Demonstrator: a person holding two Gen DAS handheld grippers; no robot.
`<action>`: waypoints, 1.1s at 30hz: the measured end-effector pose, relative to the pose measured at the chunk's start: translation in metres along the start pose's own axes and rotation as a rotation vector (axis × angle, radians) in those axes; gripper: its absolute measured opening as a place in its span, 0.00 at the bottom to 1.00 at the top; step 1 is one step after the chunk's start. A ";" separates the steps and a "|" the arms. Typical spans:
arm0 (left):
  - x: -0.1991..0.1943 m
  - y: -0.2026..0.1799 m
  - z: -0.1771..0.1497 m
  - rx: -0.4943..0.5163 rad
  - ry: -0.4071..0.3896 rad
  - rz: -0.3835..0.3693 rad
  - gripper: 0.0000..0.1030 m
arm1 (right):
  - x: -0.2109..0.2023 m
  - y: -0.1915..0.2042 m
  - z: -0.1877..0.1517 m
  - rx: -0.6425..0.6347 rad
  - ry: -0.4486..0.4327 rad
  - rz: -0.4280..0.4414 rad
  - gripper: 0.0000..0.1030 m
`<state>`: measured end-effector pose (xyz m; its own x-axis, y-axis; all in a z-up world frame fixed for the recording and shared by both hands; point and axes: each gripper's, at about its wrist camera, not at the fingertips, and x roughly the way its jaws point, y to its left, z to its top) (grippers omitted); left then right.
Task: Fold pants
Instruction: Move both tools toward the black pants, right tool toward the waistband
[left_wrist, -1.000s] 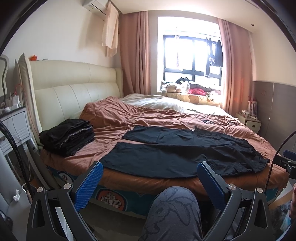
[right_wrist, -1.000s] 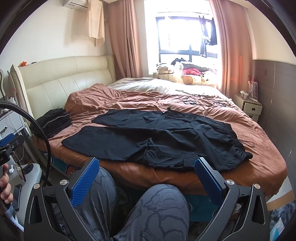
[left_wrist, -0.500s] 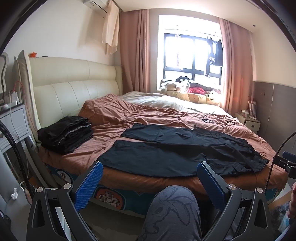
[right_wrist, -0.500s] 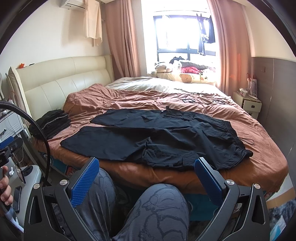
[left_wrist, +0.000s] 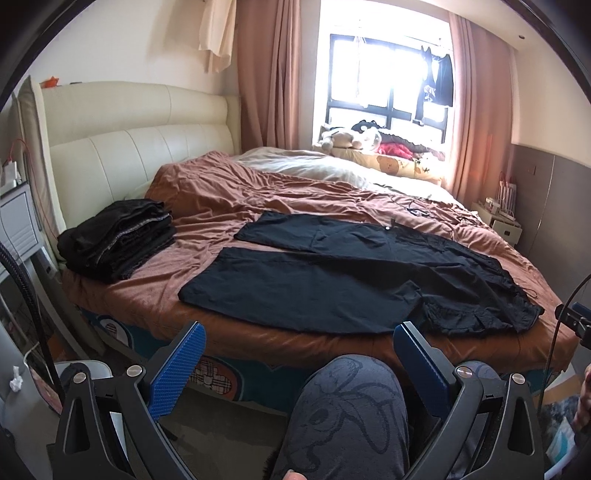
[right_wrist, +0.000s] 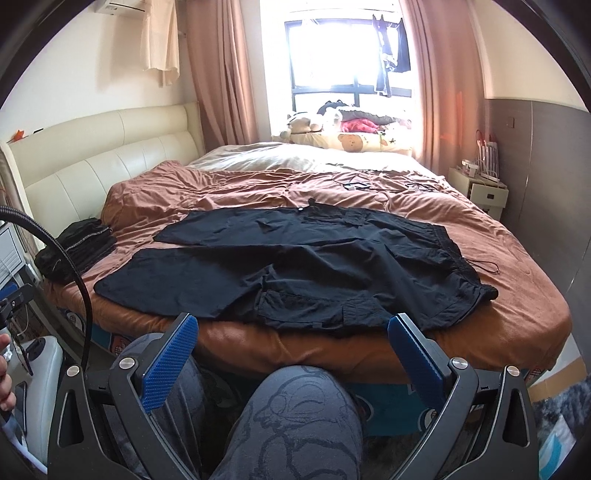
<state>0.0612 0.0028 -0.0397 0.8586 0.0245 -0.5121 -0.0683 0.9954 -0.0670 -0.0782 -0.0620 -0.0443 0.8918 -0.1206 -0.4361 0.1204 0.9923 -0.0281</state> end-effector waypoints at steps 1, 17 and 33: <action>0.004 0.001 0.000 -0.001 0.002 0.001 1.00 | 0.004 -0.001 0.001 0.008 0.004 -0.006 1.00; 0.082 0.033 0.009 -0.060 0.092 0.035 1.00 | 0.062 -0.020 0.017 0.063 0.078 -0.098 1.00; 0.148 0.091 0.002 -0.280 0.160 -0.032 0.99 | 0.099 -0.096 0.018 0.262 0.111 -0.153 1.00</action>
<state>0.1829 0.0969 -0.1202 0.7733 -0.0433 -0.6326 -0.1990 0.9307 -0.3070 0.0063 -0.1700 -0.0680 0.8032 -0.2496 -0.5409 0.3707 0.9202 0.1257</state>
